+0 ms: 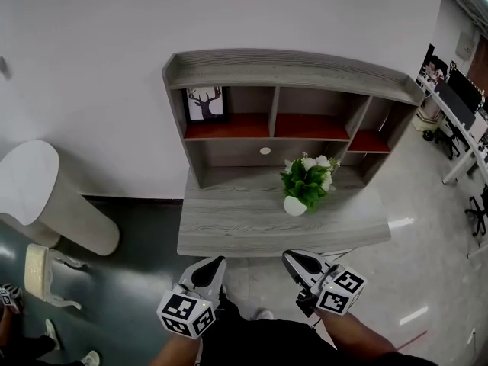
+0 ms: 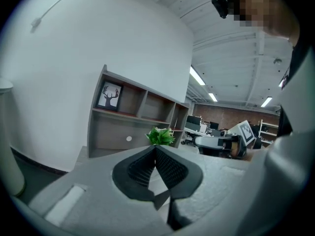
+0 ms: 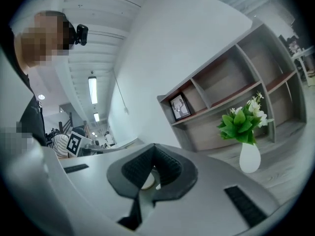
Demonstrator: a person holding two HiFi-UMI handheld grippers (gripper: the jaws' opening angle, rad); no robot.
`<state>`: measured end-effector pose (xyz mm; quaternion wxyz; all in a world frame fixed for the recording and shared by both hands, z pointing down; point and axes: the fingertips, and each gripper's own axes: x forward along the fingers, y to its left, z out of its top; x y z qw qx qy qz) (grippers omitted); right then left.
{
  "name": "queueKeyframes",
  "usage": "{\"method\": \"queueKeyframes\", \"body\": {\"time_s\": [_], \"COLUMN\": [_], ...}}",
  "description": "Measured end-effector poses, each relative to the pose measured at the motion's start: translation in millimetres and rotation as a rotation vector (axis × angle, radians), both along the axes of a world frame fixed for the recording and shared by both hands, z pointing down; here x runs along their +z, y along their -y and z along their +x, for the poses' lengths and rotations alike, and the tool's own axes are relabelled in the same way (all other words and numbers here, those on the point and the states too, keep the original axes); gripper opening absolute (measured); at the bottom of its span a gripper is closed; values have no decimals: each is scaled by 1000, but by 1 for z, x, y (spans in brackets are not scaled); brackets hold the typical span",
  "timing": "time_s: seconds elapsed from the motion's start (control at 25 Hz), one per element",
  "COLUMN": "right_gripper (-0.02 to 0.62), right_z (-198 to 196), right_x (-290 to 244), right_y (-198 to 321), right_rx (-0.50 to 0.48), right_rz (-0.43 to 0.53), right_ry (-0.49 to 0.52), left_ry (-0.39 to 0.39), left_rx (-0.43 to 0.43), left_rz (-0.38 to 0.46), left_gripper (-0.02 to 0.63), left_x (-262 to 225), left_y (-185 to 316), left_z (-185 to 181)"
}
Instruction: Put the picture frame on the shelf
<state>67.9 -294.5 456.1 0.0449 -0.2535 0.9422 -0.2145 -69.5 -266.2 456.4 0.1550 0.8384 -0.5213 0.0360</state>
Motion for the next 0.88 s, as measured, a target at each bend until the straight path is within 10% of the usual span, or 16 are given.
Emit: {"method": "queueKeyframes", "body": {"time_s": [0.88], "right_gripper": [15], "right_z": [-32], "right_x": [-14], "right_y": [-31], "right_rx": [-27], "right_rz": [34], "right_ry": [-7], "left_ry": [23], "left_rx": [0], "left_rz": [28], "left_gripper": [9], "left_x": [-19], "left_y": [-11], "left_z": [-27]}}
